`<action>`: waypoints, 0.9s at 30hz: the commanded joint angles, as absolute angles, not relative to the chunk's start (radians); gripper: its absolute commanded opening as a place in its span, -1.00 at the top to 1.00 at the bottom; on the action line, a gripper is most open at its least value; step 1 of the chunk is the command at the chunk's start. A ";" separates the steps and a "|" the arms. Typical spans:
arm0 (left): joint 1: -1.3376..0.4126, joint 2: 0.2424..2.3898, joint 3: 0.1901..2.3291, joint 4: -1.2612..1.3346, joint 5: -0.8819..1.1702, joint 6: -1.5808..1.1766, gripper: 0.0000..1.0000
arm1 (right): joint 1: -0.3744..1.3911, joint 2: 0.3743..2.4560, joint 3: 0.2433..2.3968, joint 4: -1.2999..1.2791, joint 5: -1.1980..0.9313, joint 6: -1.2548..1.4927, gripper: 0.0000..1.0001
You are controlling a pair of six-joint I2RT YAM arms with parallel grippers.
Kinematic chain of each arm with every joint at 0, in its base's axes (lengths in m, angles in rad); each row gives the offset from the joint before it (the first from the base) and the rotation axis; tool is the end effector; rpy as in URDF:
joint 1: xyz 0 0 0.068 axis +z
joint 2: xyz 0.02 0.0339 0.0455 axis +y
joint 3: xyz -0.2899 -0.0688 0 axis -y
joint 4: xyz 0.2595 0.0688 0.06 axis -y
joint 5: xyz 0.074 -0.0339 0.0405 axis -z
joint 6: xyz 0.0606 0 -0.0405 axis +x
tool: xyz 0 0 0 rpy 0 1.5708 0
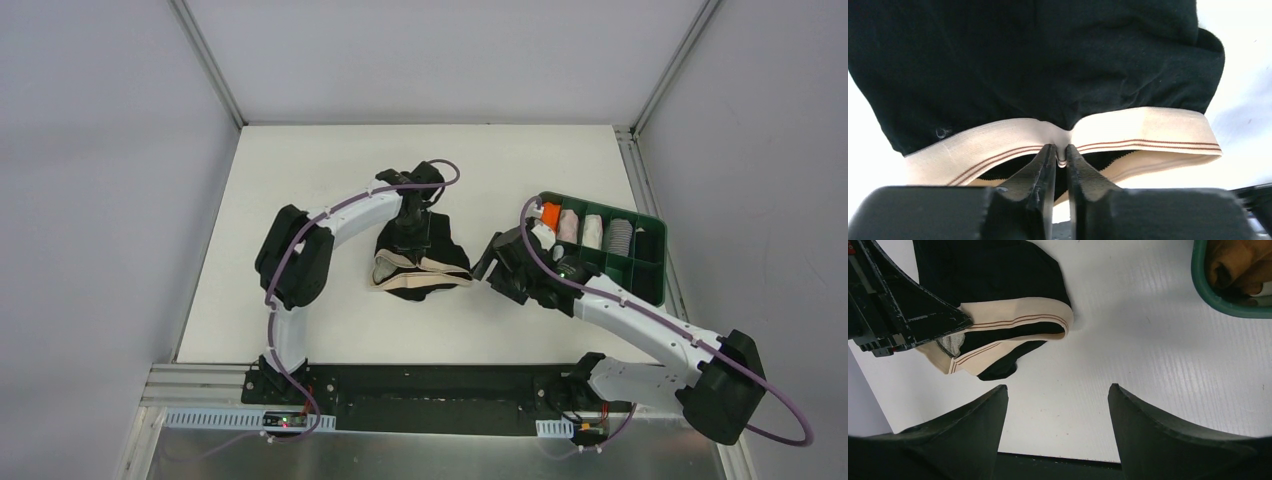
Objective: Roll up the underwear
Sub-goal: Flatten out the underwear at the center of the board.
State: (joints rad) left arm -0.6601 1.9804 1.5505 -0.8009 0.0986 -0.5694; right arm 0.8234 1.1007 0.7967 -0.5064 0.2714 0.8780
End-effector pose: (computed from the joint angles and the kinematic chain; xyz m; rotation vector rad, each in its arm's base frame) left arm 0.3448 -0.2752 0.1992 0.1556 2.8890 -0.4030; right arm 0.1788 0.1690 0.2556 0.1963 2.3939 0.5046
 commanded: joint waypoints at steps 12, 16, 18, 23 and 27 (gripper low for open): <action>-0.652 1.879 1.749 -0.953 0.006 -0.510 1.00 | 0.850 1.114 0.816 -0.421 0.221 0.979 -0.53; -0.626 1.835 1.800 -1.003 0.037 -0.513 1.00 | 0.864 1.185 0.779 -0.256 0.157 1.136 -0.52; -0.607 1.818 1.810 -1.009 0.063 -0.523 1.00 | 0.886 1.238 0.791 -0.192 0.152 1.189 -0.52; -0.578 1.797 1.855 -1.016 0.129 -0.567 1.00 | 0.925 1.348 0.874 -0.200 0.172 1.270 -0.50; -0.566 1.774 1.939 -1.055 0.127 -0.613 1.00 | 0.926 1.374 0.918 -0.226 0.200 1.266 -0.48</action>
